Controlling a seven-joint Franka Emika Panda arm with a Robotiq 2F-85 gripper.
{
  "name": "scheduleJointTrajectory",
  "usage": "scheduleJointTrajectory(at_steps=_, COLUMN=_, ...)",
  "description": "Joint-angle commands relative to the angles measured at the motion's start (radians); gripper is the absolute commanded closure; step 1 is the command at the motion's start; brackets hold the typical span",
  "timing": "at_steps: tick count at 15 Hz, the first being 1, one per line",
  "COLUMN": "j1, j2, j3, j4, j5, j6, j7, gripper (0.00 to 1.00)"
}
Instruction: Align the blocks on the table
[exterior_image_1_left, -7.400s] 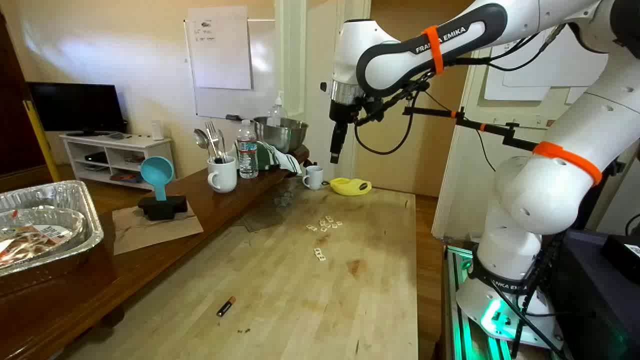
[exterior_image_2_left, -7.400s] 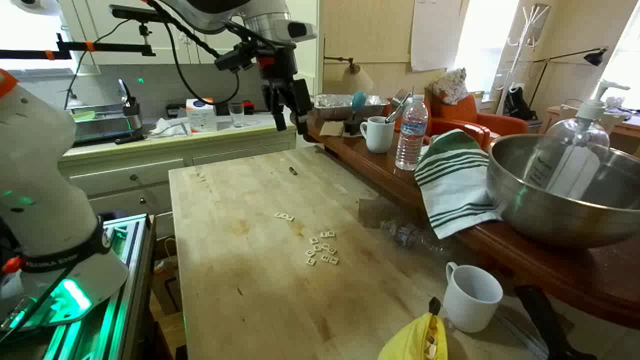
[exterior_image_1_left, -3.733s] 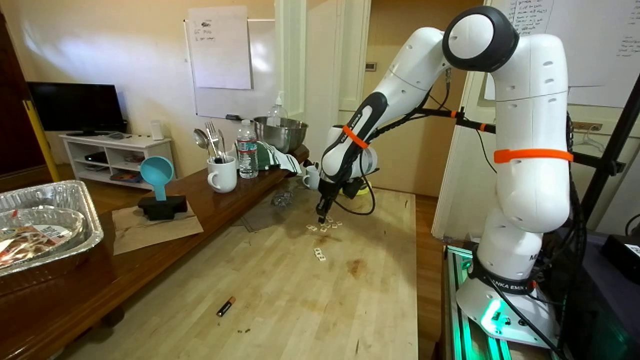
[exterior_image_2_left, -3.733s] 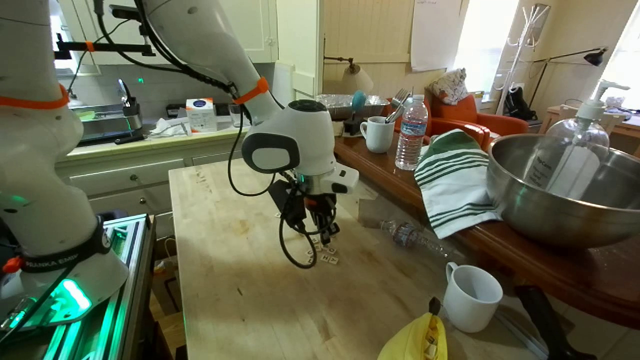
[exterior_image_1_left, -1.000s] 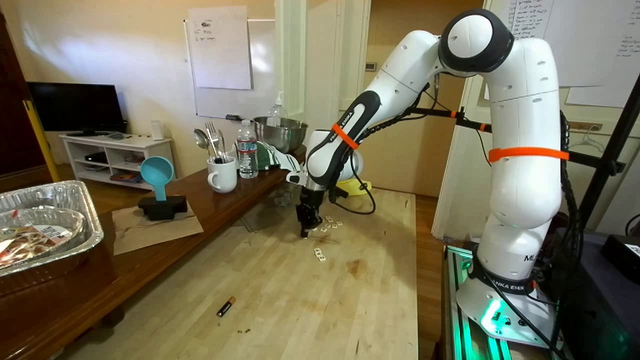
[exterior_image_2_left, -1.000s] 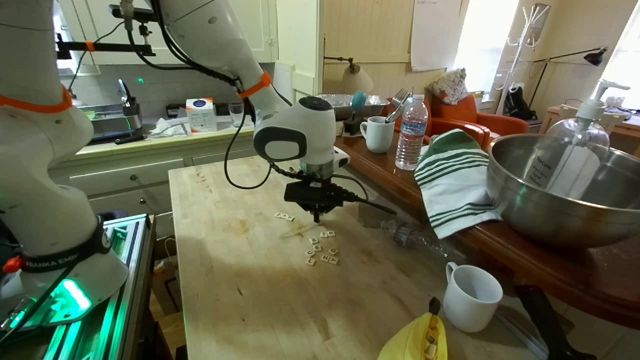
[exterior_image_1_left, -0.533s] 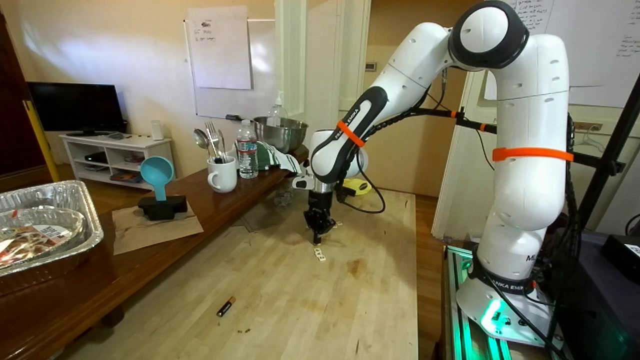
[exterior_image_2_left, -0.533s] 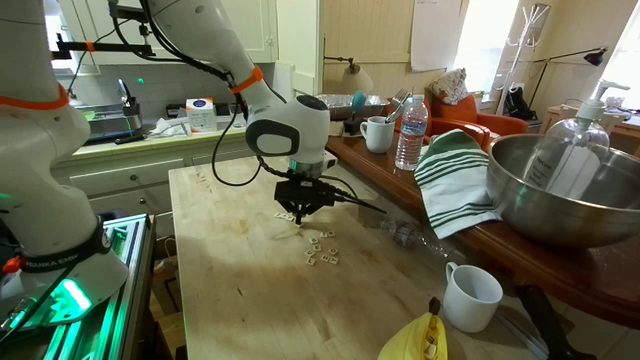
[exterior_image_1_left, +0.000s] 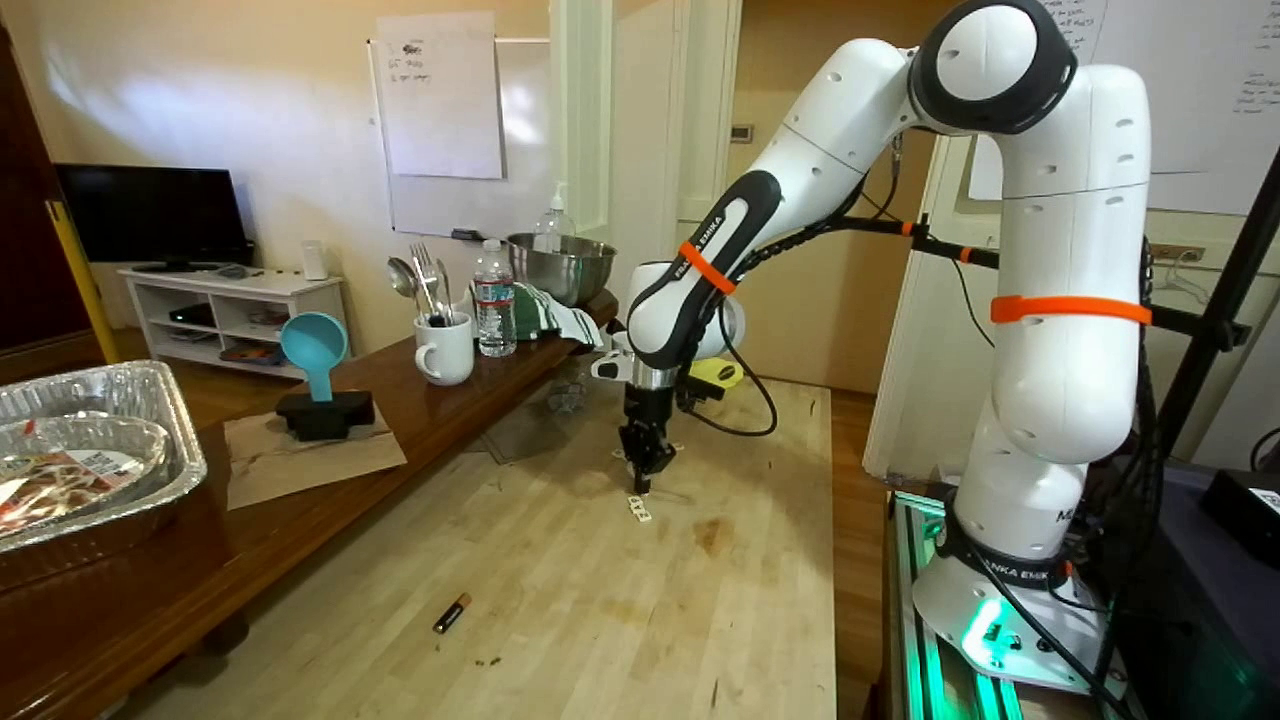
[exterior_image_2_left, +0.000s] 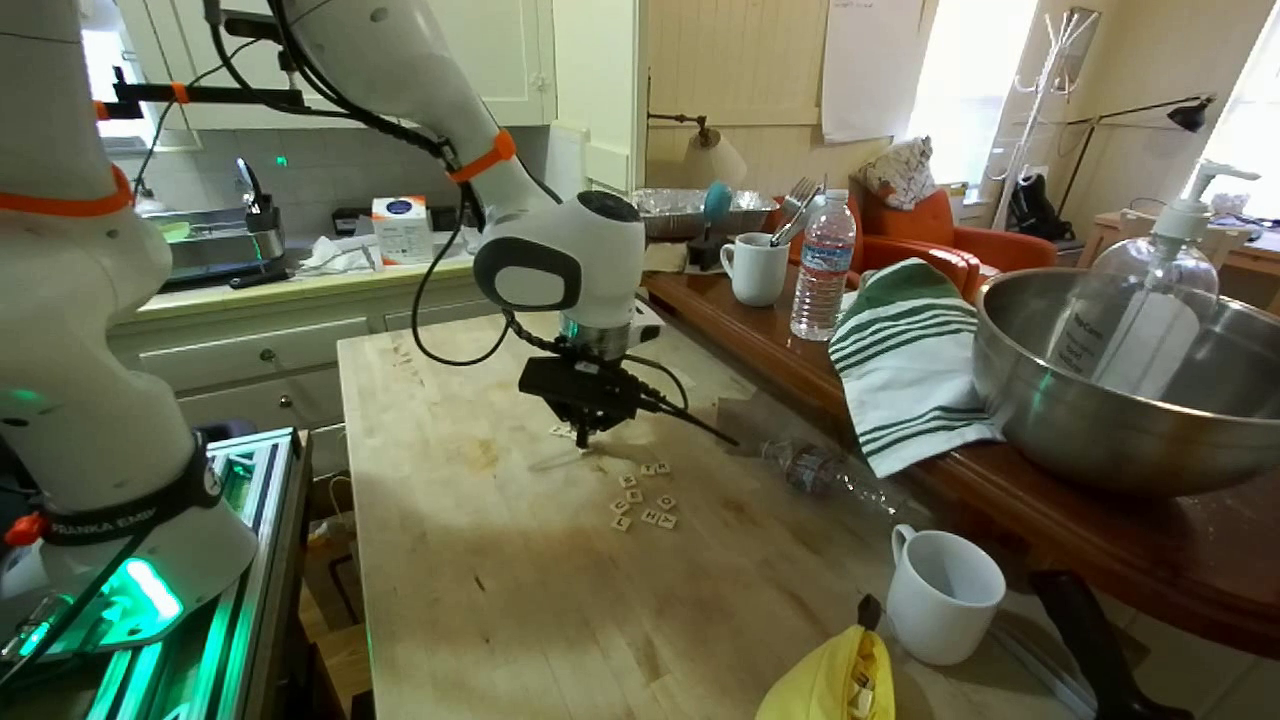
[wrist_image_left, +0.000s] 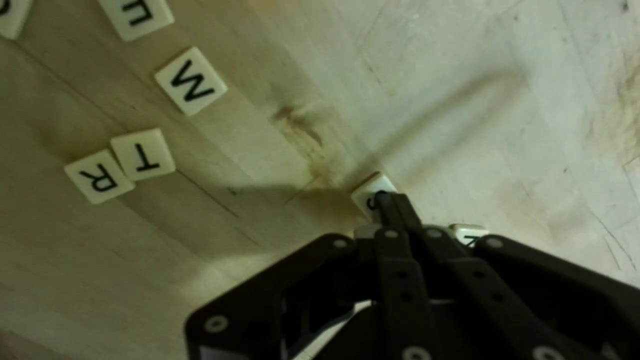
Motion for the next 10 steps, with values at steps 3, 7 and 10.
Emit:
scheduleJointTrajectory(at_steps=3, j1=0.040, j2=-0.036, j3=-0.025, j4=-0.047, j5=0.078, j6=0.043, j7=0.098, gripper=1.00)
scheduleJointTrajectory(at_steps=7, j1=0.055, j2=-0.056, j3=-0.037, j4=-0.061, j5=0.069, j6=0.067, j7=0.165, gripper=1.00)
scheduleJointTrajectory(at_steps=10, j1=0.067, j2=-0.071, j3=-0.046, j4=-0.070, j5=0.057, j6=0.086, j7=0.232, gripper=1.00)
